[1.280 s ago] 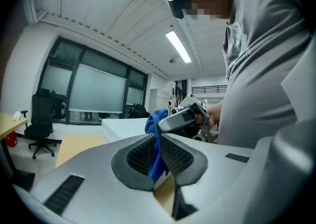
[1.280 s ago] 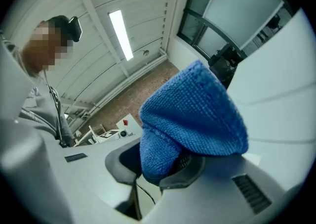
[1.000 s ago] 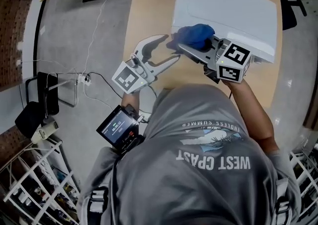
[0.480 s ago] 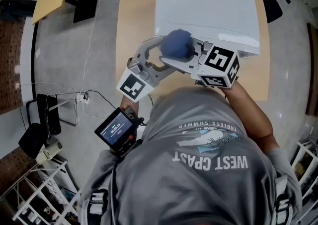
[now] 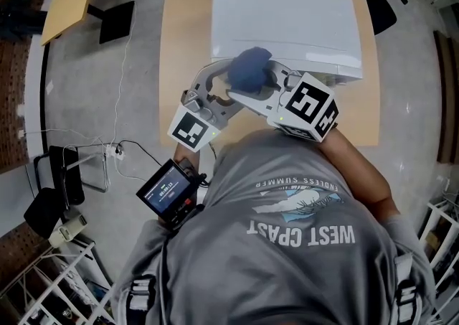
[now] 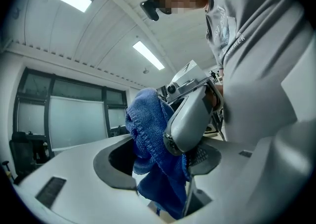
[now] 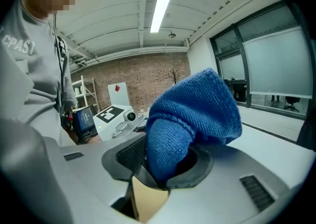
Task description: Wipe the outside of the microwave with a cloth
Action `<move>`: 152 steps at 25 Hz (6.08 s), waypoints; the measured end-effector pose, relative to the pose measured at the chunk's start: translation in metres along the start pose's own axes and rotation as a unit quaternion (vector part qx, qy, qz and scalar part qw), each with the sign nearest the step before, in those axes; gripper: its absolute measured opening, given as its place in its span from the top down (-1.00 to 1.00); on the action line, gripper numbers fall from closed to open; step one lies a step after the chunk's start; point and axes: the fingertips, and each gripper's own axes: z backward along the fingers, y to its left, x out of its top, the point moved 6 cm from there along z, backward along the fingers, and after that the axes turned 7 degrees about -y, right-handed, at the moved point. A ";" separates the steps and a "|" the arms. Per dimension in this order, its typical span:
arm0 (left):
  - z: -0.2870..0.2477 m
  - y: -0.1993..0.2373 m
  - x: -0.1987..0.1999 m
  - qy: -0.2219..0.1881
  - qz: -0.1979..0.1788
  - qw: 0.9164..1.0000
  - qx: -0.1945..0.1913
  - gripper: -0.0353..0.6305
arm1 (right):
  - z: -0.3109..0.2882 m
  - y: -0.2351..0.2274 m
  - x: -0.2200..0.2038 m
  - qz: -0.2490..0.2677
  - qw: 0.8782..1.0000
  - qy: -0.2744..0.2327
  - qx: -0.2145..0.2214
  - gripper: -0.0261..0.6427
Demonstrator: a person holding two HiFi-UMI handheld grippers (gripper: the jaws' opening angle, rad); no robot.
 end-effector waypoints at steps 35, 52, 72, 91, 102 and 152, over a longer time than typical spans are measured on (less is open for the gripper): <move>-0.016 0.002 -0.008 -0.014 0.100 0.990 0.095 0.57 | 0.074 -0.023 -0.007 0.065 0.994 0.008 -0.092 0.39; 0.060 0.104 -0.060 0.066 0.055 0.975 0.206 0.59 | 0.058 -0.034 -0.031 0.027 0.991 0.011 -0.129 0.39; 0.049 0.138 -0.191 0.310 -0.036 0.936 0.165 0.59 | 0.075 -0.042 -0.058 -0.034 0.972 0.051 -0.225 0.39; 0.071 0.079 -0.331 0.462 -0.013 0.884 -0.067 0.62 | 0.051 -0.052 -0.055 -0.066 0.962 0.100 -0.243 0.39; 0.069 0.074 -0.320 0.451 -0.023 0.888 -0.085 0.62 | 0.044 -0.055 -0.061 -0.064 0.967 0.090 -0.229 0.39; 0.038 -0.031 0.015 -0.048 0.211 0.974 0.072 0.62 | 0.212 0.005 -0.034 0.013 0.962 -0.155 -0.223 0.82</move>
